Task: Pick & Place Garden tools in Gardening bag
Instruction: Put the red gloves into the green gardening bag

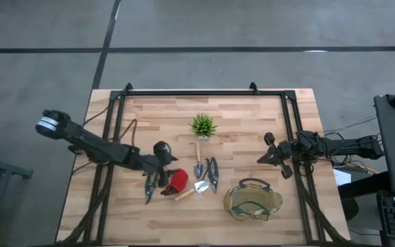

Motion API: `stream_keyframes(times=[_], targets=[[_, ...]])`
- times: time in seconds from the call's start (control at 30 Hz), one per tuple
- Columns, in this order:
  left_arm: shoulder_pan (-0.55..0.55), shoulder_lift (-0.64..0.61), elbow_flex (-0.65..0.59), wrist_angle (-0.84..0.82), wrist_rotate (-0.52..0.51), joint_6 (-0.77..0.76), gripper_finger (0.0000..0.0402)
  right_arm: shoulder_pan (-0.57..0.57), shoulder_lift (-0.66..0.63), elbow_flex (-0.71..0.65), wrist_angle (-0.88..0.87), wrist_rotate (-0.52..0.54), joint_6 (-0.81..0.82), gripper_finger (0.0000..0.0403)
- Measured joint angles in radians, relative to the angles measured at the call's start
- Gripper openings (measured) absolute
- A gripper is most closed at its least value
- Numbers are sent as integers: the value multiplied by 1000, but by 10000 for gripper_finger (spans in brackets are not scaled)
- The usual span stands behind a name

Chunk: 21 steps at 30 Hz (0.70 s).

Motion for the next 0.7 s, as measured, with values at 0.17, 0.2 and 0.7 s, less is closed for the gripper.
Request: stream_keyframes(times=[0.17, 0.2, 0.7], targets=[[2, 66, 71, -79, -1, 8, 241, 0, 0, 0, 0, 0, 0, 8], [2, 71, 87, -101, -7, 9, 241, 0, 0, 0, 0, 0, 0, 8], [-8, 91, 144, -222, 29, -215, 241, 0, -1, 0, 0, 0, 0, 8]])
